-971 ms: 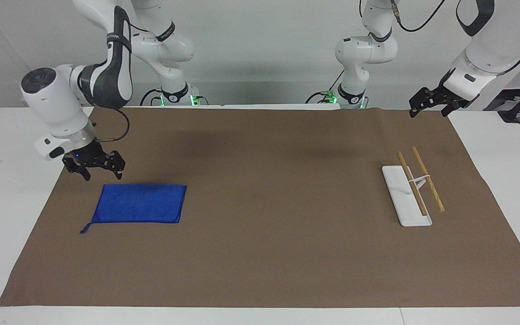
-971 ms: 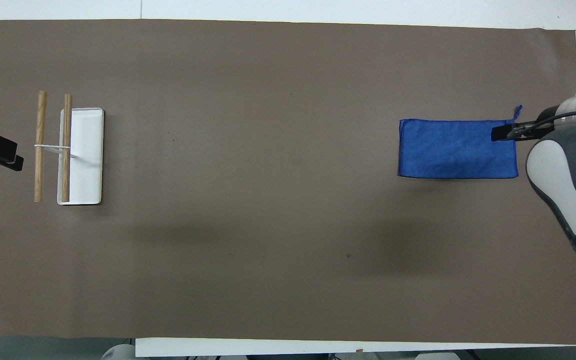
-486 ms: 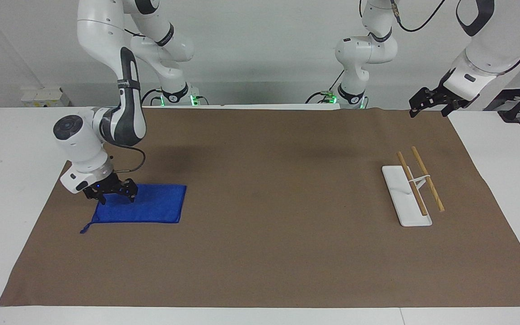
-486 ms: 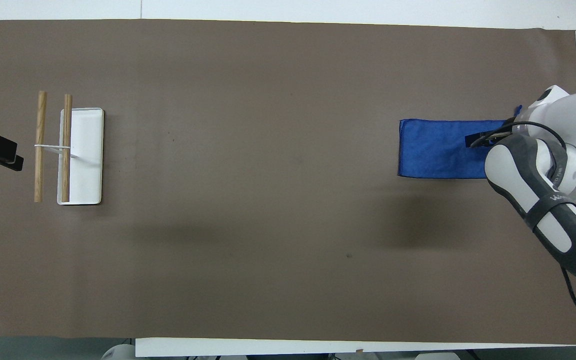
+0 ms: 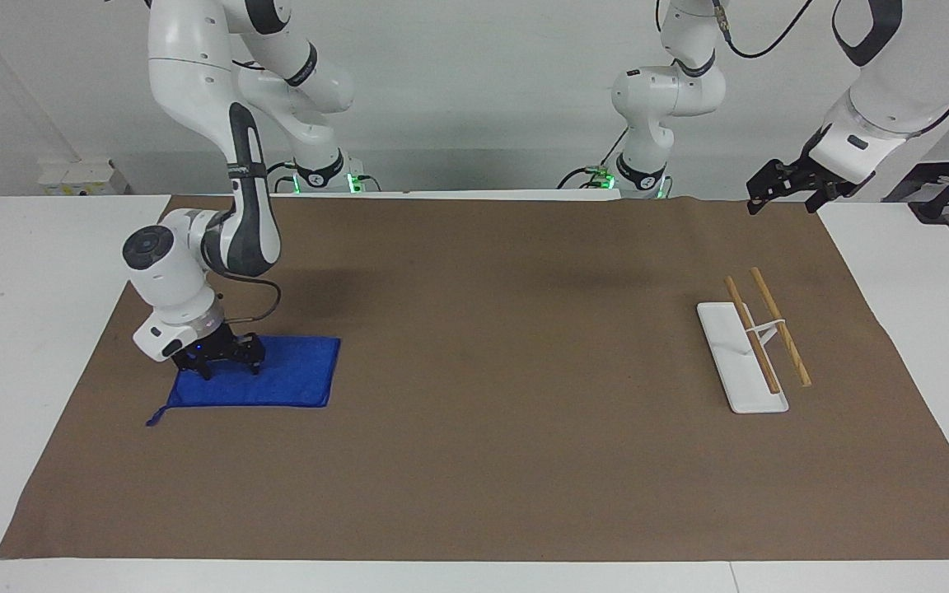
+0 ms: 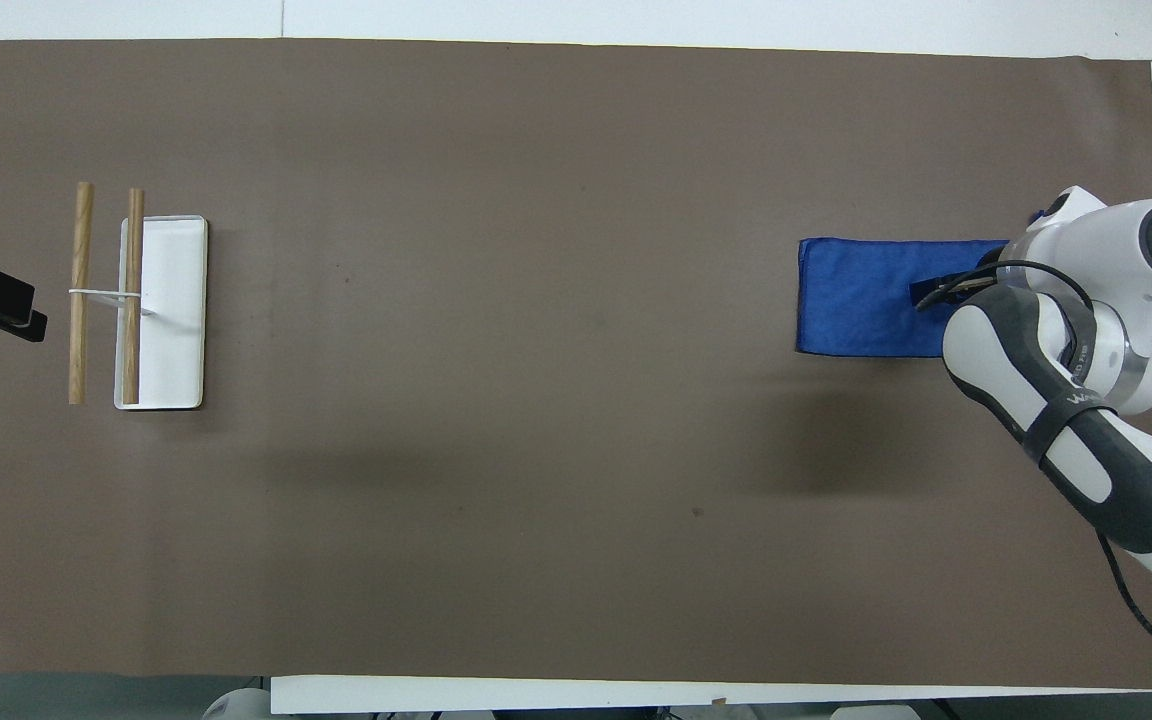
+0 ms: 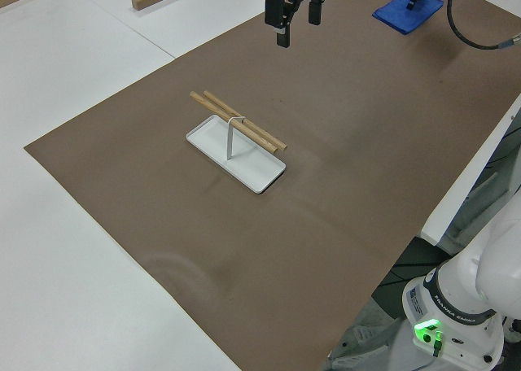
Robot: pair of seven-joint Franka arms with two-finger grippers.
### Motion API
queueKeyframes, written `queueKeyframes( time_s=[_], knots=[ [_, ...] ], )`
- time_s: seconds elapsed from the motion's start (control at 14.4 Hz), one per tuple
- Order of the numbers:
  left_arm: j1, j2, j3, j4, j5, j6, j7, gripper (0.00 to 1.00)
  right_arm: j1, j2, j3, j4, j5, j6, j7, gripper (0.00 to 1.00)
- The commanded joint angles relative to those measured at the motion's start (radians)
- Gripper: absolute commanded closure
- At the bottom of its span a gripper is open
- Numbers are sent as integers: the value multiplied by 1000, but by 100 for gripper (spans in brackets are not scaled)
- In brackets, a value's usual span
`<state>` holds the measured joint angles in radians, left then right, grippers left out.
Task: Right arm passes towel to left arm to hang
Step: 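Grasp the blue towel with the right gripper and lift it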
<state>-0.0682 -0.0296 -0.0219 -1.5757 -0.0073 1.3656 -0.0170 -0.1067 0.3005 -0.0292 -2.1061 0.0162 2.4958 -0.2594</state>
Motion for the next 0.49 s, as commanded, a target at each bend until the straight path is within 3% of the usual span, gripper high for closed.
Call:
queueKeyframes(
  time_s=[0.0,0.14,0.42],
  knots=[
    [5,-13,3,-6,-10,-5,3,0,-7,-12,12,-17,-15,3,-11,78],
    [5,-13,3,-6,-10,-5,3,0,-8,-14,12,-15,-9,3,-9,99],
    [5,-13,3,-6,-10,-5,3,0,-10,-26,28,0,13,-41,18,100]
  ],
)
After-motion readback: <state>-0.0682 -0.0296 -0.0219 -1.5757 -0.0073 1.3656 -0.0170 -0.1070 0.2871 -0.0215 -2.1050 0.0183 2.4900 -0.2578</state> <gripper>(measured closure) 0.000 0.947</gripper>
